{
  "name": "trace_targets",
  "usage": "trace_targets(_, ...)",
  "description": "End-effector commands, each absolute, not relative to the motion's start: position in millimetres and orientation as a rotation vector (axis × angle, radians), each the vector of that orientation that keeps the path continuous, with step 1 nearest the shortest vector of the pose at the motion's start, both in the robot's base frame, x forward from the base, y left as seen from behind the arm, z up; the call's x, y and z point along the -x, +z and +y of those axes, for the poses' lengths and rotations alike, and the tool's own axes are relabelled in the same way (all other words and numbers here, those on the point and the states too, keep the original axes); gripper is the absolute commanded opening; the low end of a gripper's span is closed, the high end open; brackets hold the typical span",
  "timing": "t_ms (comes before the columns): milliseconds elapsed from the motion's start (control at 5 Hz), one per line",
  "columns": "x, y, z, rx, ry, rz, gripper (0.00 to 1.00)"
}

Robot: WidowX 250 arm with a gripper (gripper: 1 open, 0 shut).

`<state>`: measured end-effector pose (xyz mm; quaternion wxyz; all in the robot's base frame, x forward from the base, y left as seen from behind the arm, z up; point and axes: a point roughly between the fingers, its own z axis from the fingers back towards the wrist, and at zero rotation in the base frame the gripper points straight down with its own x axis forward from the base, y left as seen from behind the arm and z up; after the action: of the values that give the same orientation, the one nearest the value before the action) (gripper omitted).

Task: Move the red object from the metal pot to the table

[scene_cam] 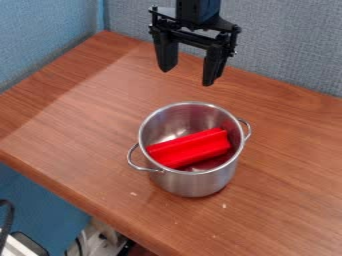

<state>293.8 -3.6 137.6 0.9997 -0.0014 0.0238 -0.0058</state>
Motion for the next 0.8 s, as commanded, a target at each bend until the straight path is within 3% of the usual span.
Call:
trace_targets(0, -295.6, 136.9, -2.0, 0.003, -0.006, 0.049, 1.00)
trace_targets(600, -305.2, 143.2, 5.1, 0.014, 0.035, 0.030, 1.00)
